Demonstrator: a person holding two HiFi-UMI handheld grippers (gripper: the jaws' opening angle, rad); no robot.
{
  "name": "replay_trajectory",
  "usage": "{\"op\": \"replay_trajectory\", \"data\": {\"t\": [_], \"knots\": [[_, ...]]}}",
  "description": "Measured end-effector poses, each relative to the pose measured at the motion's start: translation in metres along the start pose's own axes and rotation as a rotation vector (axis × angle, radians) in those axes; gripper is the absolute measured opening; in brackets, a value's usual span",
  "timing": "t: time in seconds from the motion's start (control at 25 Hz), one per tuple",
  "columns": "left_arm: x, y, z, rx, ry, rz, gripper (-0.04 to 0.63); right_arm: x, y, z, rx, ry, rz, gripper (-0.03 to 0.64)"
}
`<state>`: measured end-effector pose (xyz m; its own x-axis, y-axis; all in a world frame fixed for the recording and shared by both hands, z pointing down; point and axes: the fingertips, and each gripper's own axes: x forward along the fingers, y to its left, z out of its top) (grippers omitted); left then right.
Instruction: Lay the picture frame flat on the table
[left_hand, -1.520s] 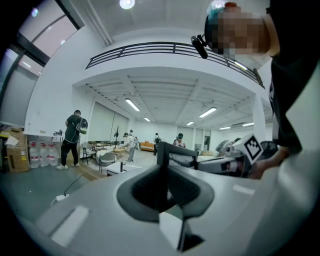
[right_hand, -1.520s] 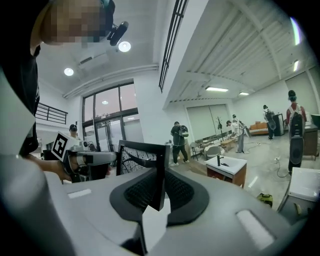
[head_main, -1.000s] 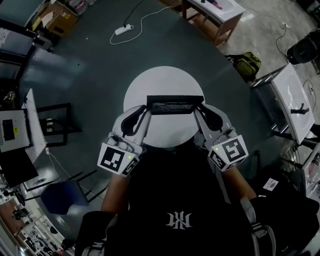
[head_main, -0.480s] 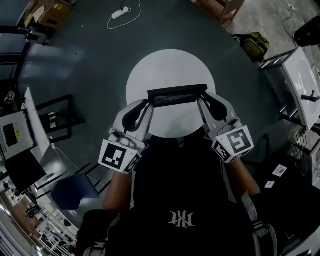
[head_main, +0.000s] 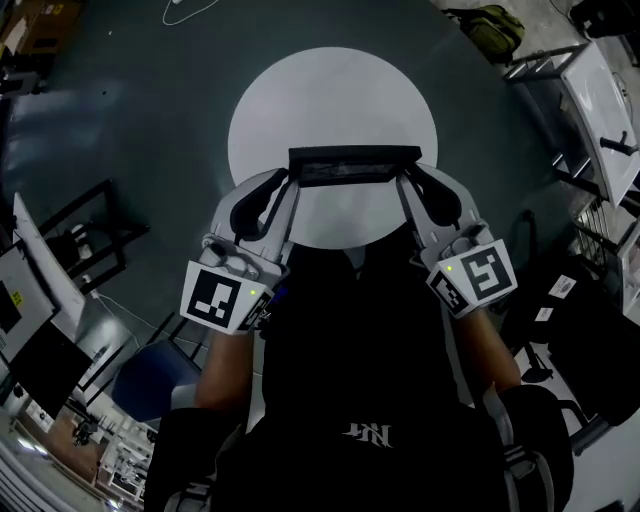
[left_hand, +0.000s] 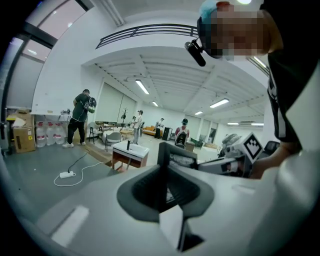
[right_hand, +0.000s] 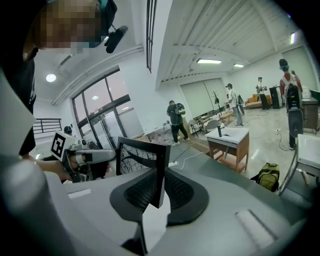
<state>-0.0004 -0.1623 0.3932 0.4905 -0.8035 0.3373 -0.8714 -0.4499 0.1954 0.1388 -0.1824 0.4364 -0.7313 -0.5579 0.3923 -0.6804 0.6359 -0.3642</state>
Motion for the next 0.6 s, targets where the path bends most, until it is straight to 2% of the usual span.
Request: {"op": "replay_trajectory", "data": {"t": [0.28, 0.6], "knots": [[0.003, 0.027, -0.037, -0.027, -0.007, -0.002, 0.04, 0.021, 0.009, -0.05, 0.041, 0.059, -0.016, 0.035], [0.015, 0.037, -0.096, -0.071, 0.015, -0.006, 0.04, 0.041, -0.007, -0.099, 0.082, 0.098, -0.036, 0.035]]}}
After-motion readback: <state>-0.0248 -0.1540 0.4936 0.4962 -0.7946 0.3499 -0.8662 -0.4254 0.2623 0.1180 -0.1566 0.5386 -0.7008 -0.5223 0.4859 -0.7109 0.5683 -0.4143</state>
